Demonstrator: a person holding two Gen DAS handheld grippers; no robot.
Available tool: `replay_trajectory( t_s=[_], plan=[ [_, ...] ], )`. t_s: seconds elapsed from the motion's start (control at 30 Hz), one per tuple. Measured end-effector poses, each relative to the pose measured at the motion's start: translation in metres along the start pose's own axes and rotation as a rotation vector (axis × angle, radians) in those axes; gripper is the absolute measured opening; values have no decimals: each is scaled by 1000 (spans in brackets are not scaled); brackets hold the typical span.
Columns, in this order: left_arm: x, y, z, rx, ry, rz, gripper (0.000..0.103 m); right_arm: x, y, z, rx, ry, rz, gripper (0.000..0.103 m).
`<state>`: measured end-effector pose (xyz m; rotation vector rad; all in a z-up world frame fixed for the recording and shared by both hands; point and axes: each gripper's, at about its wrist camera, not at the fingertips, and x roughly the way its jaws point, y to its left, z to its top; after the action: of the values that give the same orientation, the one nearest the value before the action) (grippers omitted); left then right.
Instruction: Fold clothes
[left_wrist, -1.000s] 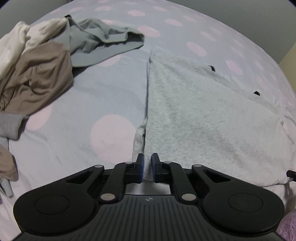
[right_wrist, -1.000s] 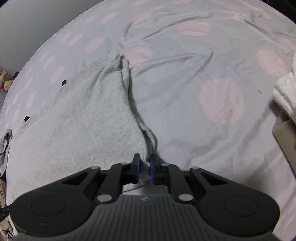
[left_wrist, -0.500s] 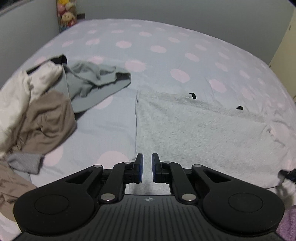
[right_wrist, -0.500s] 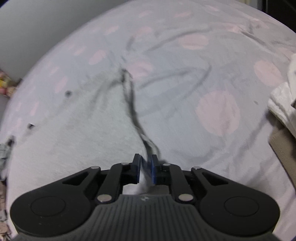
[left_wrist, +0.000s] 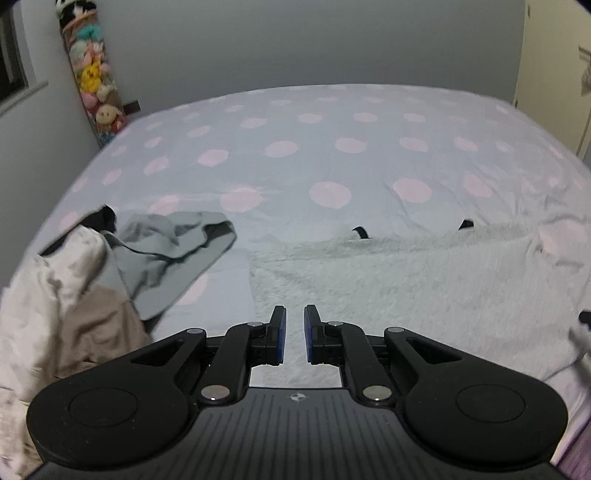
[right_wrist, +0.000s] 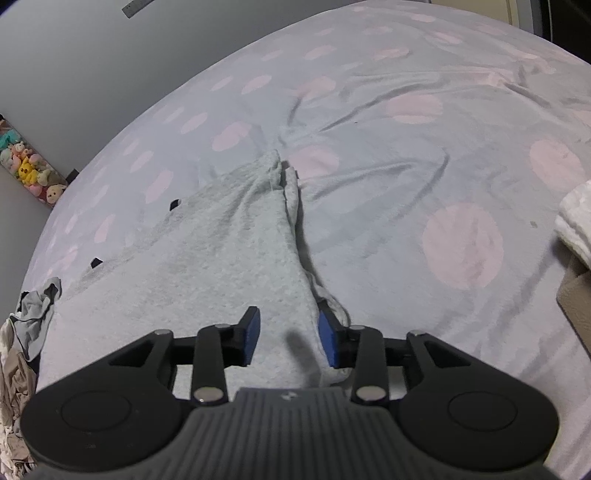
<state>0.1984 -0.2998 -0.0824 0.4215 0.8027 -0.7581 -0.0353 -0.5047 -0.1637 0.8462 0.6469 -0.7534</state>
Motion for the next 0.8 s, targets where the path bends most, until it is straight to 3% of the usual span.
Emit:
replay_trajectory(
  t_s=[0.23, 0.47, 0.6, 0.8],
  plan=[
    [35, 18, 1, -15, 0, -12, 9, -1, 2, 2, 16, -41, 39, 44],
    [69, 45, -13, -101, -27, -10, 13, 2, -1, 12, 28, -162, 110, 46],
    [87, 57, -17, -84, -16, -5, 13, 19, 0, 25, -16, -160, 92, 46],
    [110, 78, -18, -150, -8, -10, 13, 52, 5, 38, -90, -142, 66, 46]
  ],
)
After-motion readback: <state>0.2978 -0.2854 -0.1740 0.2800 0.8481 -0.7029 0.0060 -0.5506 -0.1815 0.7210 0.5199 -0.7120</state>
